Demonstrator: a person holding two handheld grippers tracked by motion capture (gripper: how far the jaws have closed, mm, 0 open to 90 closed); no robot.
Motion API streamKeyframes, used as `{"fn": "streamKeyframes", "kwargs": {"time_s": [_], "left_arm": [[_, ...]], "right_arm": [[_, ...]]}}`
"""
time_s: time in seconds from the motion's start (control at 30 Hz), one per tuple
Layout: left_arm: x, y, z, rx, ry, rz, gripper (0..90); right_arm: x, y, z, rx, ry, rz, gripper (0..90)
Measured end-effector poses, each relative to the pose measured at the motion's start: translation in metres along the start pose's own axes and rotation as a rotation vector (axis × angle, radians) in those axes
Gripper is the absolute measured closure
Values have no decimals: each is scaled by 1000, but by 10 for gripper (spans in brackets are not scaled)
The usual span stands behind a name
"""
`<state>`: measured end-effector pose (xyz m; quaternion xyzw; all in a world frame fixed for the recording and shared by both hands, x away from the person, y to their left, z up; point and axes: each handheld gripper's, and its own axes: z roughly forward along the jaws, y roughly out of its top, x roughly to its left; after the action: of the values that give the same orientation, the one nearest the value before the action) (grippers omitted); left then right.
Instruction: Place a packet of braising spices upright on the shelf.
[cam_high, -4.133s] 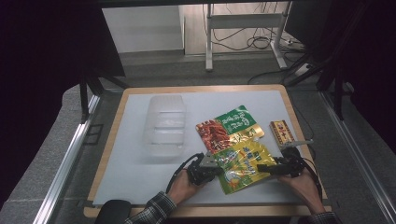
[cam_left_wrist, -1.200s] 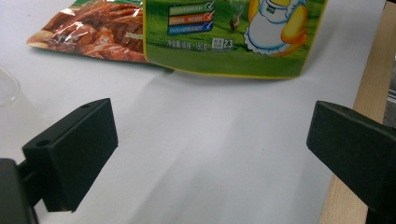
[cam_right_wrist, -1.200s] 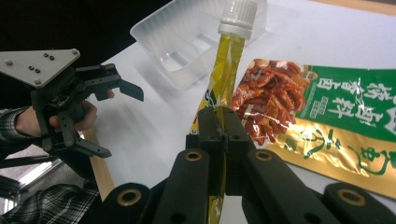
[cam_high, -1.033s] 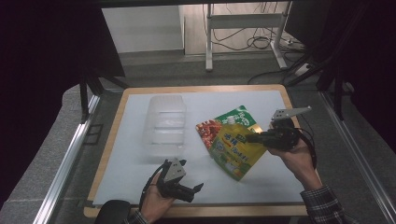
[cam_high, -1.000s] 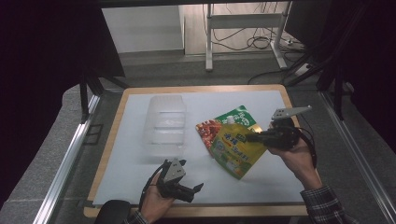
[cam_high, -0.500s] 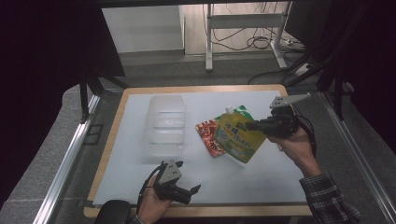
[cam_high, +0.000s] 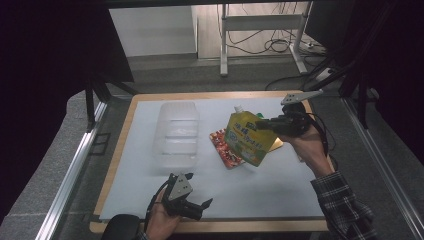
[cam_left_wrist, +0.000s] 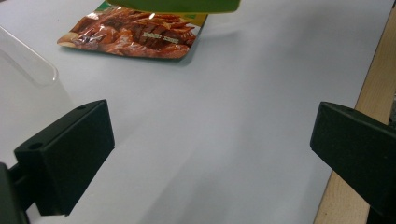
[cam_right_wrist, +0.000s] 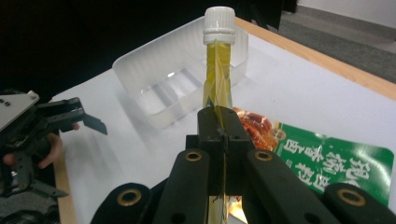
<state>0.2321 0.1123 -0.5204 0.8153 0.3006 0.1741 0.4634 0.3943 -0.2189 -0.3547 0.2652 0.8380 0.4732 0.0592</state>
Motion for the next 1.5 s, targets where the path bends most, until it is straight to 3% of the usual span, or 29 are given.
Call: {"fn": "streamKeyframes", "kwargs": {"time_s": [0.5, 1.5], "left_arm": [[0, -3, -2, 7, -7, 2, 0], [-5, -4, 0, 22, -39, 28, 0]], "right_arm": [[-7, 22, 20, -14, -3, -33, 890], [-28, 56, 64, -48, 22, -46, 890]]}}
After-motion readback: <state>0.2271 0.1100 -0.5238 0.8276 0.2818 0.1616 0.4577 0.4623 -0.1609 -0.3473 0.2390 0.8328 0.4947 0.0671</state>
